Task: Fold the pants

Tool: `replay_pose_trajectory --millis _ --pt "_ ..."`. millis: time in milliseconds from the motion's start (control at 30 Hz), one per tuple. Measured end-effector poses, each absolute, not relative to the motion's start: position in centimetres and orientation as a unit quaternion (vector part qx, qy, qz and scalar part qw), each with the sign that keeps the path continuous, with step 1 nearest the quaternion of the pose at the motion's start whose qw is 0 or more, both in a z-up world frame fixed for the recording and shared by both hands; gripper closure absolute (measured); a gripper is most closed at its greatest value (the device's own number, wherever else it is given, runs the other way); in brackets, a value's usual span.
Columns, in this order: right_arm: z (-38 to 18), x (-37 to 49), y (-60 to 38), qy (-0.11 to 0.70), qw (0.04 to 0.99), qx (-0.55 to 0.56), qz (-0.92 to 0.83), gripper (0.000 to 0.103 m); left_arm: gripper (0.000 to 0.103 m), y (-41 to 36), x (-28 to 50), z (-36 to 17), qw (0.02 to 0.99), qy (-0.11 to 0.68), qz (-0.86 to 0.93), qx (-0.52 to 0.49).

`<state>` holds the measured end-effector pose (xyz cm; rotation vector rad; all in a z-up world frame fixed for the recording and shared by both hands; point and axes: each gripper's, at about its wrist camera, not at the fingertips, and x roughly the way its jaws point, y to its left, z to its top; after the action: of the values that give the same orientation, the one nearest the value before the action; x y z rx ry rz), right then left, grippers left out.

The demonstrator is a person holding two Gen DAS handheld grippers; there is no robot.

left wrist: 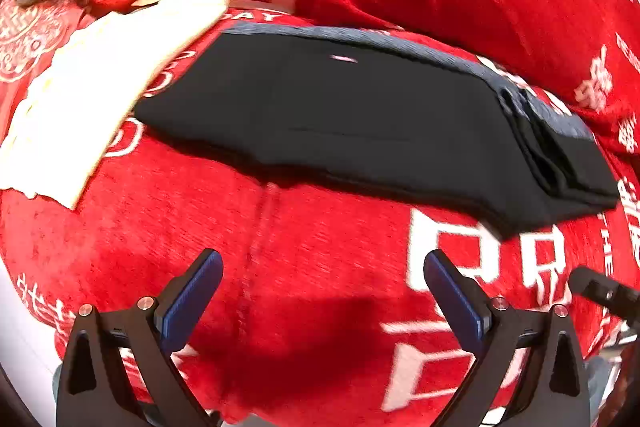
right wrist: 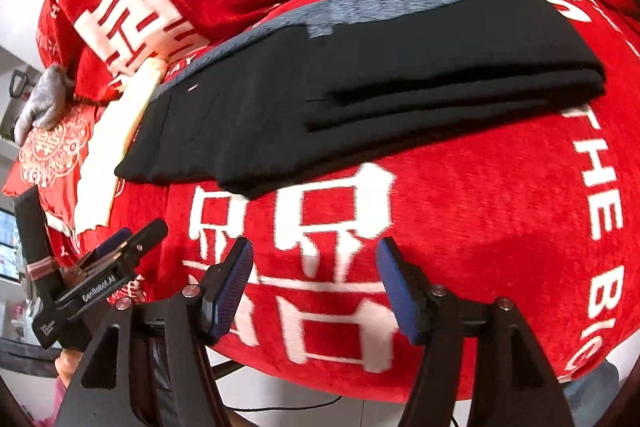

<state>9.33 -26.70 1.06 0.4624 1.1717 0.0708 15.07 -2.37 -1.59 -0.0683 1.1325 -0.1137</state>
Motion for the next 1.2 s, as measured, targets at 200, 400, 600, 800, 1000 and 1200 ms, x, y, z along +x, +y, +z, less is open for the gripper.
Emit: replay_pose_trajectory --millis 200,400,600,800,1000,1200 --pt "1.3 11.9 -23.2 0.554 0.811 0.178 0.055 0.035 0.002 0.3 17.2 -2.2 0.838 0.543 -0.026 -0.036" --pt "1.5 14.3 -21.3 0.555 0.813 0.164 0.067 0.035 0.002 1.8 18.8 -2.8 0.836 0.546 -0.017 -0.049" --pt "1.3 16.2 -20.6 0.558 0.816 0.140 0.065 0.032 0.002 2.3 19.9 -3.2 0.834 0.549 -0.012 -0.056" --pt "1.2 16.6 -20.6 0.557 0.816 0.137 0.068 0.030 0.002 2.2 20.4 -3.7 0.832 0.552 -0.013 -0.047" --pt "1.2 16.4 -20.8 0.556 0.815 0.148 0.070 0.030 0.002 3.7 21.1 -3.7 0.833 0.549 -0.011 -0.066" --pt "1.8 15.9 -20.6 0.546 0.822 0.145 0.070 0.030 0.002 7.2 21.2 -3.3 0.833 0.535 -0.022 -0.141"
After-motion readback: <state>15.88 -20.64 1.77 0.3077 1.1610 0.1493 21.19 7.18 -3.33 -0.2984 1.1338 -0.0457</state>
